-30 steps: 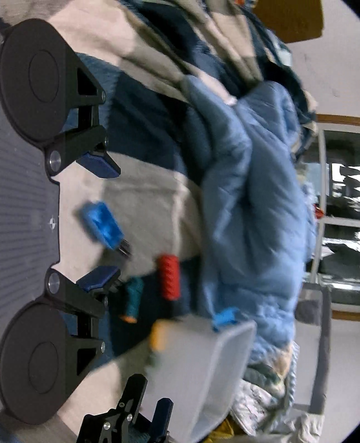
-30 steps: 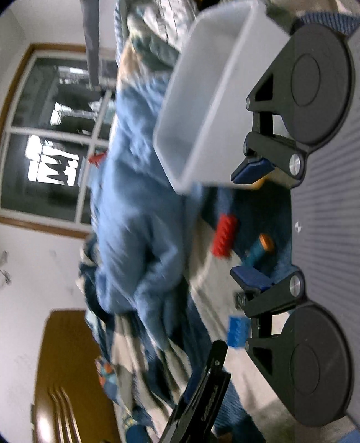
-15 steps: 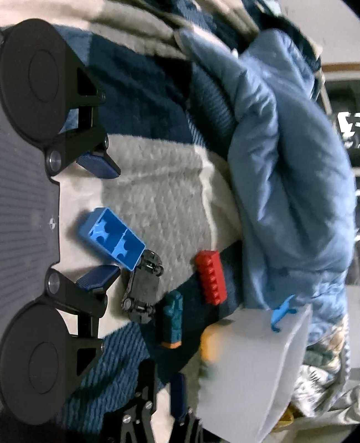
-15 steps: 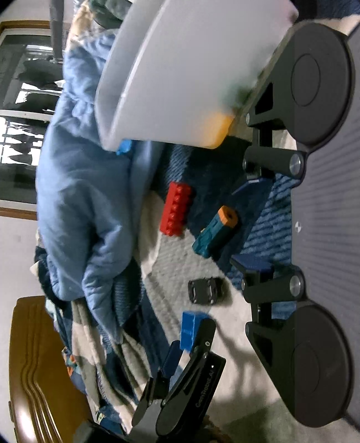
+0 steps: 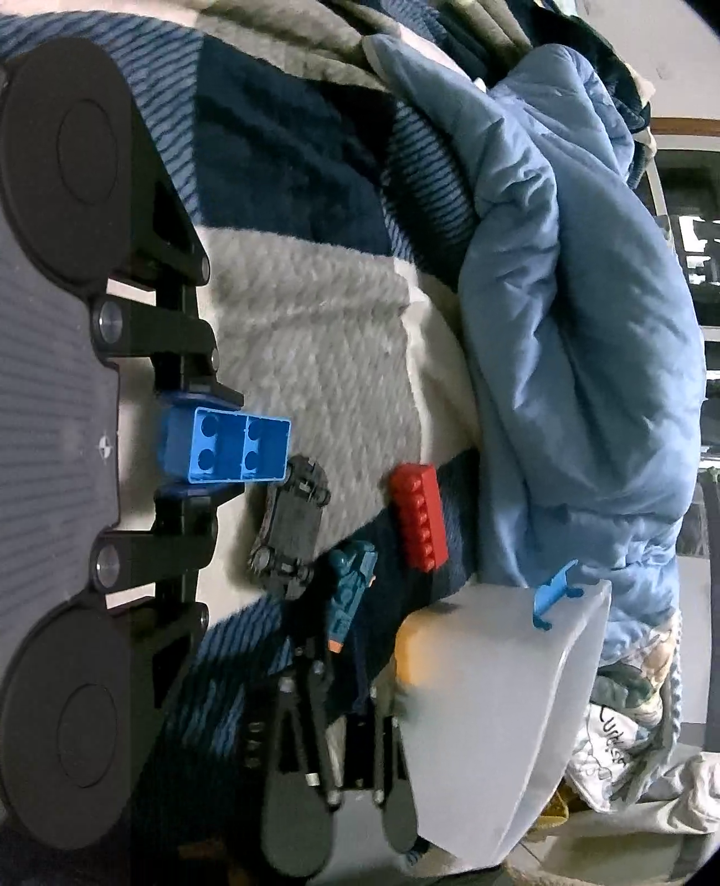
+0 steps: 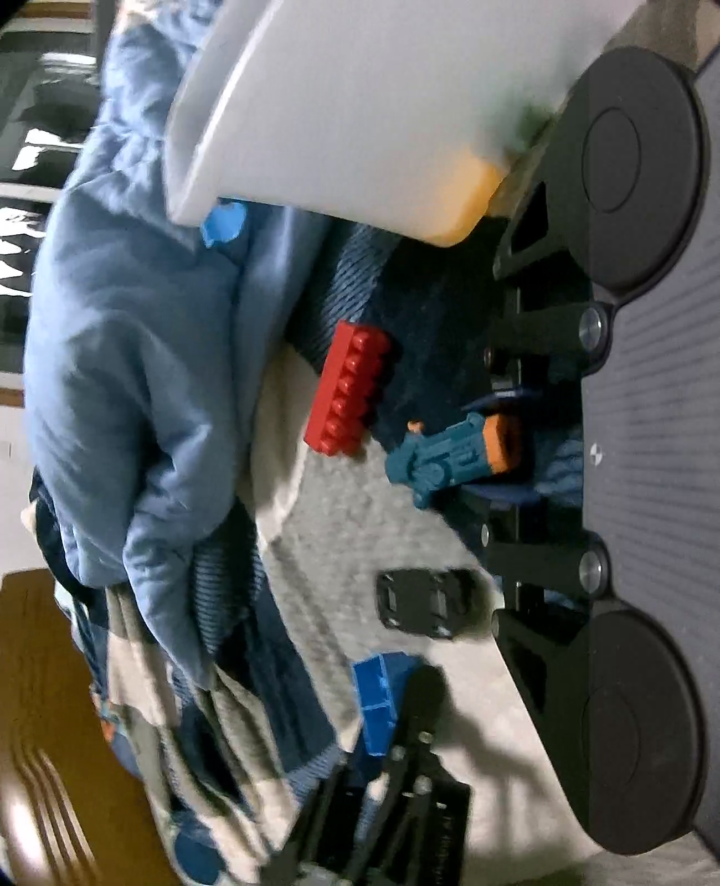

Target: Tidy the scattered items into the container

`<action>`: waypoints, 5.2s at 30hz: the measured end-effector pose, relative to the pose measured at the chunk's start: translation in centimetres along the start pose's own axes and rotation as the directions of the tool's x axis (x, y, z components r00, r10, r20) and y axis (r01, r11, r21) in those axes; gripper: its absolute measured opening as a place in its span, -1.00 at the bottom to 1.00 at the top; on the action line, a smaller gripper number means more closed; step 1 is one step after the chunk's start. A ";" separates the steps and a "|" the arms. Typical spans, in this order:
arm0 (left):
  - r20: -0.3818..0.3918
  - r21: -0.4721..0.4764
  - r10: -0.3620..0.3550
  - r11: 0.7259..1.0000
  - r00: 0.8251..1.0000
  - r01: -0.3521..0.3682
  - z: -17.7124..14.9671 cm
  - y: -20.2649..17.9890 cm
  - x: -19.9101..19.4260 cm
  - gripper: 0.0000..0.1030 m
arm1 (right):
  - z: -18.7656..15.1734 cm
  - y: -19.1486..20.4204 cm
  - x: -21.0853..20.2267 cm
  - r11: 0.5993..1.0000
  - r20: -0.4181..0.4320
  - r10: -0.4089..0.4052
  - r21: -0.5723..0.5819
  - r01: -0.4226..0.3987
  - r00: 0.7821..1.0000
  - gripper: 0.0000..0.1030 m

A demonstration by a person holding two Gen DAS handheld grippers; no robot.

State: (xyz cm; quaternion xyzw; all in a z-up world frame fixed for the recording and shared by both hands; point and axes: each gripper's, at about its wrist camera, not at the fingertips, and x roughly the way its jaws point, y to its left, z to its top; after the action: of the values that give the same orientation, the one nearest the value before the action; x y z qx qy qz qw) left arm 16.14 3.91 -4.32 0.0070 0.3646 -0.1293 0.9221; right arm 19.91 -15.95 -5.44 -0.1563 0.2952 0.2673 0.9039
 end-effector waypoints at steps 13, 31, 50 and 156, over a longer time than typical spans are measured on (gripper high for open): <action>0.051 0.011 -0.035 0.999 0.998 0.035 -0.3 -5.6 -6.1 -0.45 | -2.3 2.3 -7.9 0.997 0.072 -0.080 -0.004 0.081 0.994 -0.43; 0.159 0.061 -0.153 0.988 0.975 0.145 7.0 -14.7 -8.2 -0.44 | -1.3 -4.5 -18.1 0.952 0.201 -0.303 0.110 0.286 0.932 -0.43; 0.217 0.069 -0.136 0.990 0.967 0.124 17.4 -18.6 -2.5 -0.44 | 2.9 -12.5 -17.7 0.921 0.260 -0.386 0.161 0.354 0.885 -0.43; -0.052 -0.305 0.166 0.936 0.985 -0.174 1.6 -3.8 2.9 -0.30 | 2.2 -3.6 -3.4 0.998 0.132 0.012 -0.055 -0.004 0.991 -0.12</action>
State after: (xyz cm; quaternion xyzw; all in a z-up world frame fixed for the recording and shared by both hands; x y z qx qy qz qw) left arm 18.30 -0.64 -4.74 -0.1040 0.3901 0.0093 0.9148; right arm 20.68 -19.25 -1.19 -0.1616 0.2276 0.2887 0.9158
